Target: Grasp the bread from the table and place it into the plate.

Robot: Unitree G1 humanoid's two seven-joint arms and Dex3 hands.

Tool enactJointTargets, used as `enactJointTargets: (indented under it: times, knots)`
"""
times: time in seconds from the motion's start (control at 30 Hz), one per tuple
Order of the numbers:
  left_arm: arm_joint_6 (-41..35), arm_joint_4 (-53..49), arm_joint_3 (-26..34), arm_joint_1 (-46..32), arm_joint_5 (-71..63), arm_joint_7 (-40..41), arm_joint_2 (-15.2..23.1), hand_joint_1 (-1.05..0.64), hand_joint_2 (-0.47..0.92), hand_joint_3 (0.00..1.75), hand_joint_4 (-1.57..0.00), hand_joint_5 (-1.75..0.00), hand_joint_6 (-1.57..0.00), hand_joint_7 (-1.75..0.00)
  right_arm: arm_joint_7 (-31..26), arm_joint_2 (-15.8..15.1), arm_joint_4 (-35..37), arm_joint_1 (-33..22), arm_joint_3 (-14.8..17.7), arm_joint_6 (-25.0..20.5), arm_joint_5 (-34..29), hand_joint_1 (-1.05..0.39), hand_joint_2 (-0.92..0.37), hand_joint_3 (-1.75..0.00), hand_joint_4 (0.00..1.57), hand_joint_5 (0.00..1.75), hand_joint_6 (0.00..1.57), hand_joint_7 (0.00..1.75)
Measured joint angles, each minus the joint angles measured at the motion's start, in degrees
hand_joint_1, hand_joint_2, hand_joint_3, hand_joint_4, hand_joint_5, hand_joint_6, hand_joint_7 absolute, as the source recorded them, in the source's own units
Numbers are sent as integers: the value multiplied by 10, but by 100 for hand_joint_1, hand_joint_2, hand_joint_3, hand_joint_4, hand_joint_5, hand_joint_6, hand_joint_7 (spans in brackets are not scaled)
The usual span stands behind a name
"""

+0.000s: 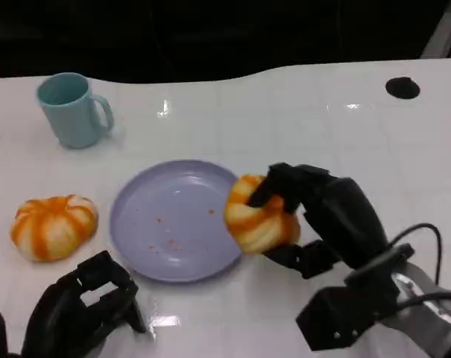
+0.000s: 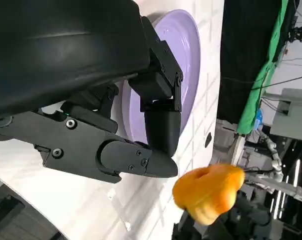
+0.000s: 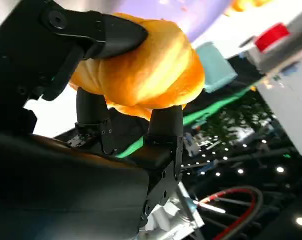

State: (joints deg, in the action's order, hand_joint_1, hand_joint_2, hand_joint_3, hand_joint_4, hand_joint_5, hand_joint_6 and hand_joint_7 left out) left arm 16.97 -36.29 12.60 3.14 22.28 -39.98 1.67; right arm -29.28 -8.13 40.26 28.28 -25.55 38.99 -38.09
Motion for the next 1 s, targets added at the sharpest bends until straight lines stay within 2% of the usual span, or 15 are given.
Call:
enactJointTargets:
  times: [0.1,0.13,0.27,0.37,0.47,0.6,0.7,0.73,0.83,0.9,0.93,0.97,1.0]
  knots:
    - [0,-1,1,0,5,-5,0,-48,92,19,-77,-167,-70,-139,0,21,35,20,-1,3,5,-5,-21,-147,99,175,86,145]
    - [1,-2,1,-1,6,-6,0,-48,92,19,-77,-167,-70,-139,0,28,50,27,-1,4,5,-4,-19,-148,100,175,88,144]
    - [9,-4,-1,-2,5,-6,0,-51,92,17,-78,-167,-71,-139,-9,54,102,59,-2,11,5,-2,-12,-155,101,175,89,152]
    - [11,-4,-3,-2,4,-5,0,-51,92,15,-78,-167,-72,-140,-13,73,135,79,-2,15,6,0,-12,-156,101,175,86,156]
    - [11,-4,-4,-3,5,-5,0,-50,92,16,-78,-167,-71,-139,-16,92,167,94,-3,15,7,0,-16,-154,97,175,84,154]
    - [11,-3,-5,-3,5,-5,0,-50,92,17,-78,-167,-71,-139,-14,110,202,111,-2,14,12,0,-27,-142,89,171,84,140]
    - [10,-2,-5,-3,5,-5,1,-50,92,17,-77,-168,-71,-139,-1,118,221,121,-1,11,20,-3,-39,-123,78,153,79,119]
    - [10,-2,-5,-3,5,-5,1,-50,92,17,-77,-167,-70,-139,6,119,225,122,-1,10,24,-4,-44,-109,74,140,77,102]
    - [9,-3,-5,-3,6,-6,1,-49,92,18,-77,-167,-70,-138,25,122,235,123,0,-4,31,-9,-50,-91,66,122,74,67]
    - [9,-3,-4,-3,7,-6,1,-50,92,19,-77,-167,-71,-138,30,121,239,123,-2,-15,30,-23,-63,-68,48,81,64,39]
    - [9,-3,-4,-3,7,-6,1,-49,92,19,-77,-167,-71,-138,32,119,239,124,-4,-23,27,-30,-77,-42,45,56,62,24]
    - [9,-3,-4,-3,7,-6,1,-49,92,19,-77,-167,-70,-139,35,117,239,125,-8,-29,25,-34,-84,-29,44,44,61,16]
    - [9,-2,-4,-3,6,-6,1,-49,92,19,-77,-167,-70,-139,41,115,237,127,-12,-36,21,-39,-88,-24,41,36,57,10]
